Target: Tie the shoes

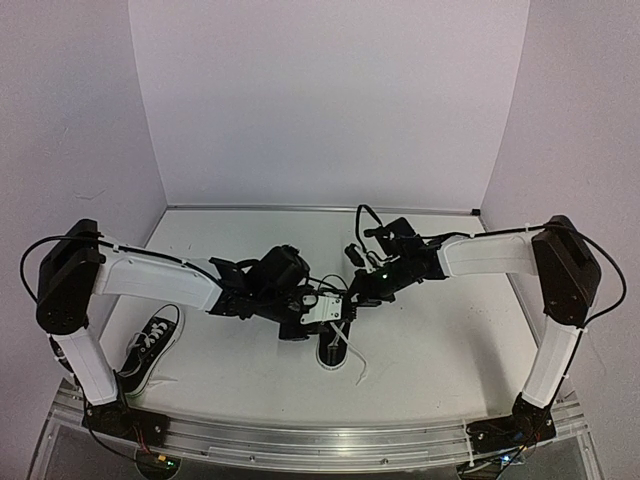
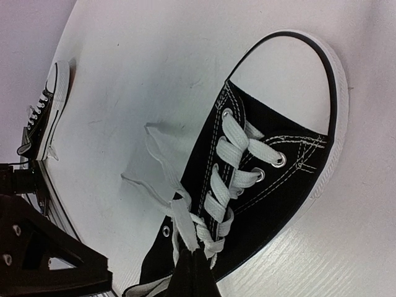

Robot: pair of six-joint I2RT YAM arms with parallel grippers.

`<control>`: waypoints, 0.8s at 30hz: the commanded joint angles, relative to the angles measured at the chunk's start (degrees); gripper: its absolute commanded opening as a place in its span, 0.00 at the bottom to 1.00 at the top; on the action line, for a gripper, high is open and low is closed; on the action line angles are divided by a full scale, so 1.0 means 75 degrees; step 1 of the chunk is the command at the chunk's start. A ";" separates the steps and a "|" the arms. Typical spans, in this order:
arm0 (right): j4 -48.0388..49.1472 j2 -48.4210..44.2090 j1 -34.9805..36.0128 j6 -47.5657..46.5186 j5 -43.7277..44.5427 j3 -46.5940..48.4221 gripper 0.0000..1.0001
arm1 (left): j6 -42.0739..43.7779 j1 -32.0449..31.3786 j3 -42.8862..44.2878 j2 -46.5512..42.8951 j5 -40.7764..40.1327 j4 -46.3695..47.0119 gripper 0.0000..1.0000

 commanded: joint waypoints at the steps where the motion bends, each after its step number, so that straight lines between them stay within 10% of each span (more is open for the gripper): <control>1: 0.0232 -0.0166 0.0028 0.0087 -0.0055 -0.0044 0.00 | 0.0990 -0.0089 0.0684 0.0353 -0.0337 -0.0336 0.25; 24: 0.0267 -0.0080 0.0026 0.0111 -0.0130 -0.0021 0.00 | 0.1445 -0.0133 0.1576 0.1629 -0.0676 -0.0639 0.21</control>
